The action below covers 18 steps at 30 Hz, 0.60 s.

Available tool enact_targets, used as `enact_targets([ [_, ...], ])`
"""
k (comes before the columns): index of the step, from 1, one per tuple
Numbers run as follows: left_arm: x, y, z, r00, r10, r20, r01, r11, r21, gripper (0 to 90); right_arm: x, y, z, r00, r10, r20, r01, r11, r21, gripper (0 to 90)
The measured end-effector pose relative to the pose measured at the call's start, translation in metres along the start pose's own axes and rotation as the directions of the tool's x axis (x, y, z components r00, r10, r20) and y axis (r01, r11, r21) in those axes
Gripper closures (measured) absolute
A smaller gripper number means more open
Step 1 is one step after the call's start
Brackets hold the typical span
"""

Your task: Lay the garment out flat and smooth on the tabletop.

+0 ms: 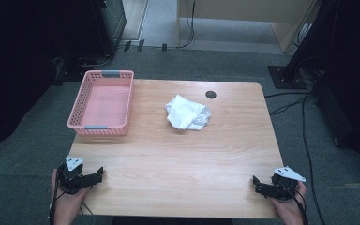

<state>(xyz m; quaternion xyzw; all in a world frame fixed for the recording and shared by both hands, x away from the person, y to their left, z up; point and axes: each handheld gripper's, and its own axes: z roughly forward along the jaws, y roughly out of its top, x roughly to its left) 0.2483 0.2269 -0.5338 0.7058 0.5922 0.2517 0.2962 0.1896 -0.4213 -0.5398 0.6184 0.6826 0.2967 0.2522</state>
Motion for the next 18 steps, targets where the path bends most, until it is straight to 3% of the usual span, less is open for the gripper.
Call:
enact_targets([
  [5,0.0,0.0,0.0,1.0,0.0,0.0,0.0,1.0,0.0,0.0,-0.001,0.0,-0.001,1.0,0.004,-0.006,-0.004,1.0,-0.01,4.0],
  [9,0.0,0.0,0.0,1.0,0.001,0.001,-0.001,1.0,0.0,0.0,-0.005,0.001,-0.004,0.9983,0.055,-0.018,-0.056,0.998,-0.025,4.4],
  [14,0.0,0.0,0.0,1.0,0.002,0.003,-0.002,1.0,0.0,0.0,-0.002,0.008,-0.008,0.9968,0.076,-0.024,-0.077,0.996,-0.047,4.1],
  [18,0.0,0.0,0.0,1.0,0.002,0.003,-0.002,1.0,0.0,0.0,0.007,0.02,-0.014,0.9976,0.057,-0.04,-0.06,0.995,-0.079,4.1],
])
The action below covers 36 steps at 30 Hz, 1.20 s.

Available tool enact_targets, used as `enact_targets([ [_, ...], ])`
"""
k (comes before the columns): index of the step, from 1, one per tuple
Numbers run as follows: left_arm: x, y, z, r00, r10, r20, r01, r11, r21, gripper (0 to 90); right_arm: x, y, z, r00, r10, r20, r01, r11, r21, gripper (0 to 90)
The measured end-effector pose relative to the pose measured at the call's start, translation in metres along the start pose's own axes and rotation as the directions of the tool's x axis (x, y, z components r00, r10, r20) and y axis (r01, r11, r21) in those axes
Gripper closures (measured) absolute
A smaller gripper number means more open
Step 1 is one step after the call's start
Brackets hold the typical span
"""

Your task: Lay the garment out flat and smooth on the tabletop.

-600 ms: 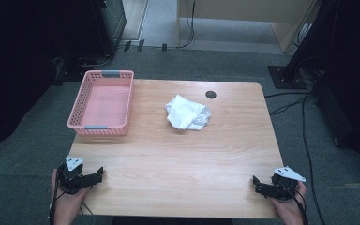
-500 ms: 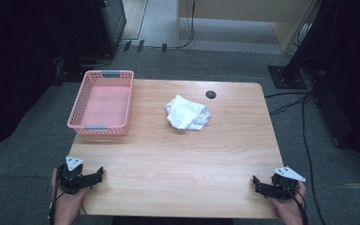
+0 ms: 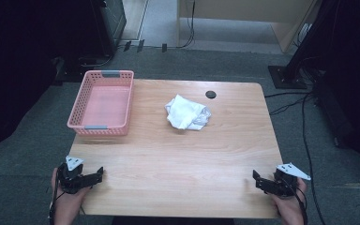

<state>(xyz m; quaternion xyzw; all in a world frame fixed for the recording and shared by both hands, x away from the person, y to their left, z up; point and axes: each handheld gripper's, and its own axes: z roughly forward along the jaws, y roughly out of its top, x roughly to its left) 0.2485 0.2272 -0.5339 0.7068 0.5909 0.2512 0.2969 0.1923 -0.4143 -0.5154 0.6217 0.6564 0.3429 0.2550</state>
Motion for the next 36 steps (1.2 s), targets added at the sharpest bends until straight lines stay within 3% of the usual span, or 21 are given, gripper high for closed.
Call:
enact_targets([
  [9,0.0,0.0,0.0,1.0,0.0,0.0,0.0,1.0,0.0,0.0,0.023,0.023,0.007,0.9989,-0.027,-0.037,0.027,1.0,-0.016,4.6],
  [17,0.0,0.0,0.0,1.0,0.0,-0.002,0.0,1.0,0.0,0.0,0.056,0.045,0.029,0.9926,-0.084,-0.087,0.085,0.996,-0.001,5.7],
  [24,0.0,0.0,0.0,1.0,0.0,-0.001,0.0,1.0,0.0,0.0,0.074,0.06,0.042,0.9898,-0.08,-0.118,0.078,0.997,-0.02,5.7],
  [29,0.0,0.0,0.0,1.0,0.0,-0.001,0.0,1.0,0.0,0.0,0.087,0.072,0.049,0.985,-0.106,-0.136,0.104,0.994,-0.025,5.7],
  [36,0.0,0.0,0.0,1.0,0.002,0.0,-0.002,1.0,0.0,0.0,0.102,0.087,0.059,0.9843,-0.116,-0.133,0.114,0.993,-0.023,7.1],
])
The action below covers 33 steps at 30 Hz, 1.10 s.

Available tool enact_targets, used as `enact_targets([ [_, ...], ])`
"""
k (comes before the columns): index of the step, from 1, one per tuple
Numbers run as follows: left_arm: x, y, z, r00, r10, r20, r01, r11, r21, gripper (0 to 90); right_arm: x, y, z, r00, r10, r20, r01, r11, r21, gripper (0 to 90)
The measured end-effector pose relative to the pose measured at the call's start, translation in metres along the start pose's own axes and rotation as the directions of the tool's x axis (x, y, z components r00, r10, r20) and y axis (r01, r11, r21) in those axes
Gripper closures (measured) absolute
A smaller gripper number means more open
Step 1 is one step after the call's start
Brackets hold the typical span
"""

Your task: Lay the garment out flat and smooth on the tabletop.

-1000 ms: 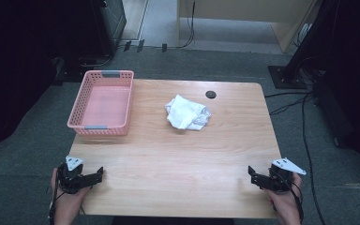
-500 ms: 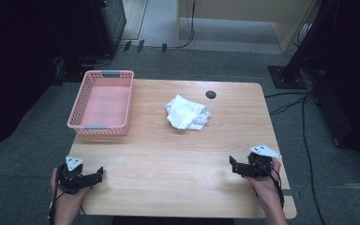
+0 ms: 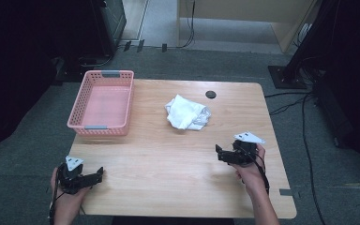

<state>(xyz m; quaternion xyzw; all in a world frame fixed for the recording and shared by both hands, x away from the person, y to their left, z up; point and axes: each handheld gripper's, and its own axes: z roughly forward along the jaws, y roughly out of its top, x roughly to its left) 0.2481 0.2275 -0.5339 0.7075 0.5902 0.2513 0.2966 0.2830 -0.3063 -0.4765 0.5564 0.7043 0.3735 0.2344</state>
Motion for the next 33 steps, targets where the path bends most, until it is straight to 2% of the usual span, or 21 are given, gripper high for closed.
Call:
enact_targets([
  [11,0.0,0.0,0.0,1.0,0.0,0.0,0.0,1.0,0.0,0.0,0.009,0.023,0.017,0.9999,0.01,-0.003,-0.01,1.0,-0.029,8.9],
  [19,0.0,0.0,0.0,1.0,0.002,0.002,-0.002,1.0,0.0,0.0,0.015,0.028,0.031,0.9997,0.022,0.002,-0.022,0.999,-0.024,11.5],
  [24,0.0,0.0,0.0,1.0,0.003,0.003,-0.003,1.0,0.0,0.0,0.021,0.031,0.047,1.0,-0.007,0.003,0.007,1.0,0.0,11.8],
  [28,0.0,0.0,0.0,1.0,0.003,0.004,-0.003,1.0,0.001,0.0,0.026,0.033,0.056,0.9995,-0.028,0.014,0.028,1.0,0.01,15.7],
  [33,0.0,0.0,0.0,1.0,0.001,0.004,-0.001,1.0,-0.001,0.0,0.033,0.034,0.069,0.9979,-0.058,0.029,0.059,0.998,-0.005,28.8],
])
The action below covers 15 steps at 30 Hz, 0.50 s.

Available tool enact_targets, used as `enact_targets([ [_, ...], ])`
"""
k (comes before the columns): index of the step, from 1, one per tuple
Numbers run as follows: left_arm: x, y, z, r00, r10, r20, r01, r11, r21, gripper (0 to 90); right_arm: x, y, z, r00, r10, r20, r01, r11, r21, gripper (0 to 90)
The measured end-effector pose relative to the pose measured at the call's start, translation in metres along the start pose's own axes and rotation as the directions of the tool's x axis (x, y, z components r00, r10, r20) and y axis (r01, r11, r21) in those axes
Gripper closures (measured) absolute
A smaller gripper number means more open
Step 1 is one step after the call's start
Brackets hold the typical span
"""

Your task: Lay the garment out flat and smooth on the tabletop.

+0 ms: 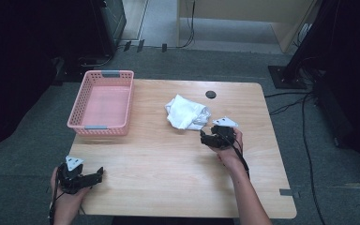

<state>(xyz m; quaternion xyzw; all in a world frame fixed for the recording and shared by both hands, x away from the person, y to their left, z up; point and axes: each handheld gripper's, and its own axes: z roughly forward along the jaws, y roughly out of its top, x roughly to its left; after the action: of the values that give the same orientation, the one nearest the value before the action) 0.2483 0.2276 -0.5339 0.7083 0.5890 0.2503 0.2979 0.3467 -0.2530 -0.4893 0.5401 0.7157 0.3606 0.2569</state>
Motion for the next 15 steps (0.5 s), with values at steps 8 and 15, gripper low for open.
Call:
enact_targets([
  [8,0.0,0.0,0.0,1.0,0.0,0.001,0.0,1.0,0.002,0.0,0.002,0.002,0.023,0.9987,0.044,-0.025,-0.044,0.999,0.001,52.7],
  [15,0.0,0.0,0.0,1.0,0.001,0.002,-0.001,1.0,0.002,0.0,0.009,0.003,0.042,0.9971,0.058,-0.049,-0.058,0.998,0.01,64.1],
])
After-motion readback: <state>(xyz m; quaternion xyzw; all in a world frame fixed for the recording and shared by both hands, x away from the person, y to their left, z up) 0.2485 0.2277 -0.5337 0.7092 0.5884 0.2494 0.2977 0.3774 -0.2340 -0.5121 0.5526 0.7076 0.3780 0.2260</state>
